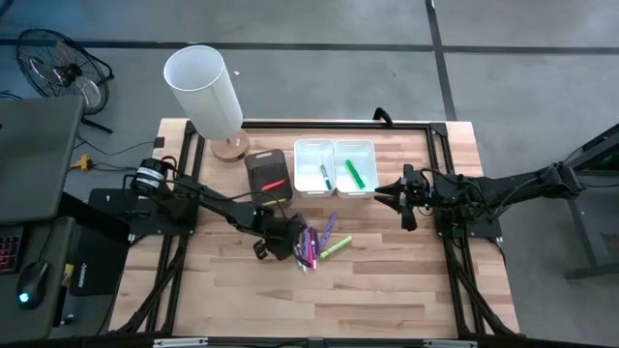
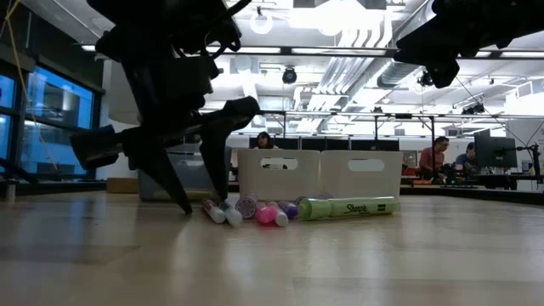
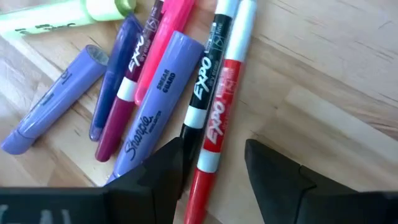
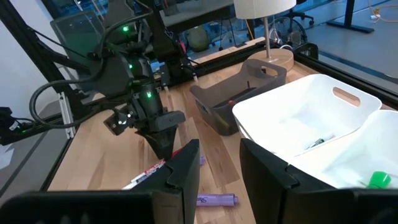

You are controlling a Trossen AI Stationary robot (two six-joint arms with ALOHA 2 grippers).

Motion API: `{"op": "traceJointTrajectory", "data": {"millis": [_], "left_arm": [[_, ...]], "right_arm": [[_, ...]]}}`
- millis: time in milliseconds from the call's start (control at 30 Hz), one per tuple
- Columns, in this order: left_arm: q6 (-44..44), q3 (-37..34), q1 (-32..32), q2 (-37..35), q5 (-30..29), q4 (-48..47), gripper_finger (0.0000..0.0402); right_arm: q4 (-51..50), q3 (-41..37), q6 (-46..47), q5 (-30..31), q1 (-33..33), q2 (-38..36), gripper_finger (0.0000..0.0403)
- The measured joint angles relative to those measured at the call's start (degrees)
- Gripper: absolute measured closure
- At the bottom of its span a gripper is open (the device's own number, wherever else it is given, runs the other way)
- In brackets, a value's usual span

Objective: Pick & Place Markers
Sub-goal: Put the red marker pen into the left white bin

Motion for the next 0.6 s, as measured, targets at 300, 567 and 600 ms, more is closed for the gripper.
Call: {"op": "traceJointTrajectory", "data": {"millis": [300,567,600], "left_arm": [[-2.59,0.20,-0.02,0.78,0.28,-1.22,0.0228],[-8.25,0.17,0.00,0.89,0.04,-3.00,0.0228],[-8.74,0.17,0.00,0.91,0.25,-3.26,0.0228]], "right_arm": [[0.00,0.00,0.00,0.01,-0.02,0.00,0.0300],[0.00,0.00,0.00,0.01,-0.01,-0.01,0.0299],[0.00,0.00,0.00,0.01,-0.02,0.00,0.0300]]}}
